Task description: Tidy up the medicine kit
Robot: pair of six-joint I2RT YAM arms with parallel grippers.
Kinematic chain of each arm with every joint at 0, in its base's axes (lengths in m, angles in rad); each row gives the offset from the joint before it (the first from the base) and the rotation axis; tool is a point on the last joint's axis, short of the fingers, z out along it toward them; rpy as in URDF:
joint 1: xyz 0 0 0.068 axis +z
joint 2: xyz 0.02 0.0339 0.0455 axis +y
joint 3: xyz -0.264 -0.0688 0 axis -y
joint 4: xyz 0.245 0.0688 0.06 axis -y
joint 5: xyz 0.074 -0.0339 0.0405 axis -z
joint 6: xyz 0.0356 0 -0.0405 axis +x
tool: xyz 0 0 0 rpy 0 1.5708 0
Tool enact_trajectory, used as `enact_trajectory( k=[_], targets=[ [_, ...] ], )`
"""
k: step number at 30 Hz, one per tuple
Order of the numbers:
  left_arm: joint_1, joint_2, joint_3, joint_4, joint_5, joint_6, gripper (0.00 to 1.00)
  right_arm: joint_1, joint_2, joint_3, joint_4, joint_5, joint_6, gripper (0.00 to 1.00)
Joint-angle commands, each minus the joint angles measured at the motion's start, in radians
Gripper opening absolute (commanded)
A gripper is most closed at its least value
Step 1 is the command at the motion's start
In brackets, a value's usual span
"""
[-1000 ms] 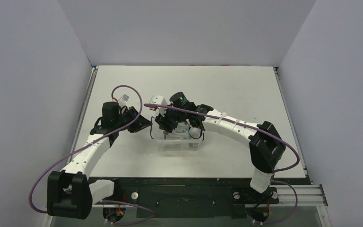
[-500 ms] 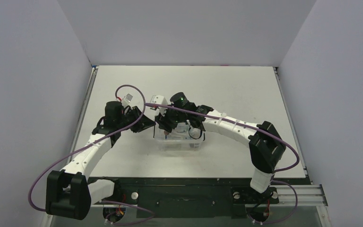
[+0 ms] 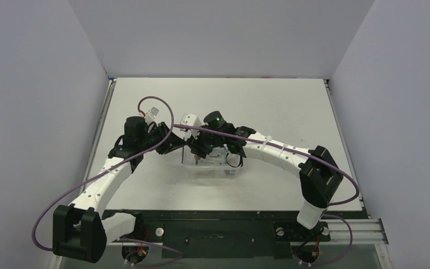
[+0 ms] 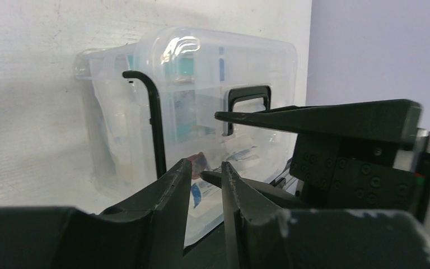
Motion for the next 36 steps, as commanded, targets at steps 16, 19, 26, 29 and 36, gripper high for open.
enact_trajectory(
  k=[16,19,26,29,36],
  targets=[
    [-0.114,-0.035,0.277,-0.184,-0.044,0.116,0.4,-0.146,-0.401,-0.202,-0.146,0.325,0.335,0.48],
    [-0.181,-0.002,0.308,-0.184,-0.069,0.123,0.45,-0.196,-0.481,-0.283,-0.128,0.394,0.437,0.49],
    [-0.332,0.095,0.376,-0.169,-0.13,0.112,0.52,-0.345,-0.678,-0.417,-0.126,0.45,0.639,0.51],
    [-0.404,0.154,0.421,-0.163,-0.165,0.112,0.52,-0.422,-0.761,-0.491,-0.115,0.418,0.704,0.51],
    [-0.51,0.324,0.518,-0.134,-0.175,0.102,0.52,-0.55,-0.827,-0.64,-0.024,0.292,0.853,0.51]
  ],
)
